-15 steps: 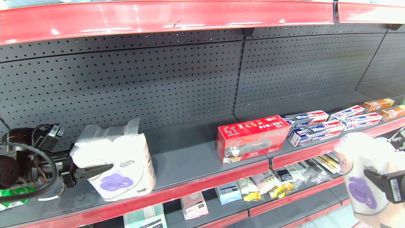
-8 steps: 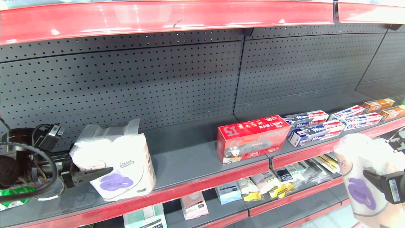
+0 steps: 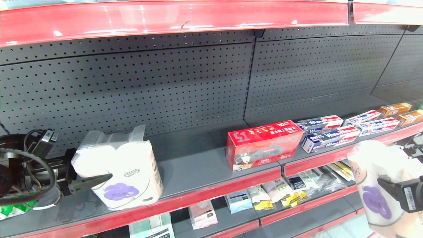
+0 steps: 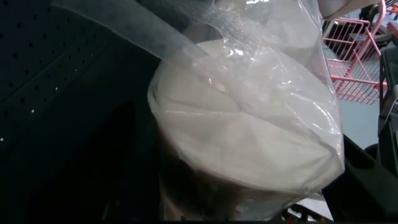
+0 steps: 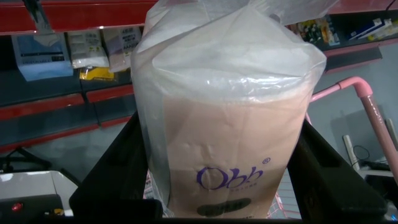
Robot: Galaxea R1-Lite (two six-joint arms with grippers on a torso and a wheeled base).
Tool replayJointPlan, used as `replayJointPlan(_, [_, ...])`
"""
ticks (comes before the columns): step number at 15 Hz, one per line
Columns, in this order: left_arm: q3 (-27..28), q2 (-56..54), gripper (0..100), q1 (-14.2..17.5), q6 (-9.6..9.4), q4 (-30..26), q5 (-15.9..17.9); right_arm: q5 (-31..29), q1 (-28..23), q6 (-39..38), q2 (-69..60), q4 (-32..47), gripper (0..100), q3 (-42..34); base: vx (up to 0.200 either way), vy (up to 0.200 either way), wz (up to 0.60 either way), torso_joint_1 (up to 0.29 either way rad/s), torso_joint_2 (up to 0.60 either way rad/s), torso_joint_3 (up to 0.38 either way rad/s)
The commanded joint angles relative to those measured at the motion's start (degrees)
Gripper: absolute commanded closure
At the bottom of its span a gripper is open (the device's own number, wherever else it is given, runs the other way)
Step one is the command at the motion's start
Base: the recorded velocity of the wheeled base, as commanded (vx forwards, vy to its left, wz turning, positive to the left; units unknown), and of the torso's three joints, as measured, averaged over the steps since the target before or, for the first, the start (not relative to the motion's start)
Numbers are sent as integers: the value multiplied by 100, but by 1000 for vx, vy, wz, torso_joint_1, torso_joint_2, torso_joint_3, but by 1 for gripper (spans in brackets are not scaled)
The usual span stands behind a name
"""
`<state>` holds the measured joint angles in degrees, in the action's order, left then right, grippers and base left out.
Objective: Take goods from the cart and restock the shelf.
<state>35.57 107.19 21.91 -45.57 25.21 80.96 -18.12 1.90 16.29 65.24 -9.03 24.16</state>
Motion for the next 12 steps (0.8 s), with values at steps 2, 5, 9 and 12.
replayJointPlan(2, [11, -76, 0, 138, -5, 1, 34, 1, 3, 6, 32, 7, 100, 1, 0, 0, 0, 0, 0, 0])
replayJointPlan(5, [11, -102, 0, 332, -22, 10, 157, 1, 12, 6, 32, 7, 100, 1, 0, 0, 0, 0, 0, 0])
replayJointPlan(9, [11, -225, 0, 639, -31, 10, 307, 1, 12, 6, 59, 7, 100, 1, 0, 0, 0, 0, 0, 0])
replayJointPlan(12, [-24, -339, 0, 806, -22, 10, 377, -78, 205, -11, 76, -2, 100, 18, 0, 0, 0, 0, 0, 0])
